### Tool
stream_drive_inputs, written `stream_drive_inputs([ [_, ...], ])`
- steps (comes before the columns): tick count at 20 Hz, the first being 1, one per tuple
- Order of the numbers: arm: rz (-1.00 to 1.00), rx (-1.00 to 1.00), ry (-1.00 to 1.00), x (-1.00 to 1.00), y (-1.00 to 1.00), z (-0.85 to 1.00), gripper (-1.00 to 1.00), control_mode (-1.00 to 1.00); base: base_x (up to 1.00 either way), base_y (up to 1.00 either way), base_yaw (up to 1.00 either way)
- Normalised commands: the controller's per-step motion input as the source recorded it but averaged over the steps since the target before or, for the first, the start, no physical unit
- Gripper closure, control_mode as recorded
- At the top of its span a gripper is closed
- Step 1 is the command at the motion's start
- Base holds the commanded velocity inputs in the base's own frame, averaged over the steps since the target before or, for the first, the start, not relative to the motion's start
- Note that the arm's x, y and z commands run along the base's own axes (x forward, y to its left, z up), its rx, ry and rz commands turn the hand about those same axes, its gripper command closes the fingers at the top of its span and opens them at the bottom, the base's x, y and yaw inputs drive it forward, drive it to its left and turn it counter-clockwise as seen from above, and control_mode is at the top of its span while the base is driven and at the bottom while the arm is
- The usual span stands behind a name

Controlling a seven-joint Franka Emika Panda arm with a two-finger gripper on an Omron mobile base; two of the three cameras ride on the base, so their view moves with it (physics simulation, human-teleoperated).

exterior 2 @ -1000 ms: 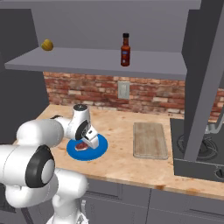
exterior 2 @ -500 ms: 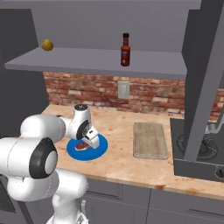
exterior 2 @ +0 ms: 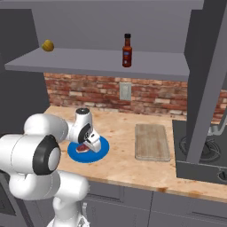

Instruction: Pick the steak from the plate and place it on the cutting board. Then pick the condiment bottle from the cabinet and place it next to the cutting board.

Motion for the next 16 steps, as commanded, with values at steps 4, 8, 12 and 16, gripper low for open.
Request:
stream_drive_inputs([
  [4,0.00,0.00,0.00,0.03,0.00,-0.15,-1.00,-1.00,0.00,0.00,0.00],
  [8,0.00,0.00,0.00,0.05,0.00,-0.14,-1.00,-1.00,0.00,0.00,0.00],
  [12,0.00,0.00,0.00,0.06,0.02,-0.13,-1.00,-1.00,0.00,0.00,0.00],
  [16,0.00,0.00,0.00,0.04,0.04,-0.15,-1.00,-1.00,0.00,0.00,0.00],
])
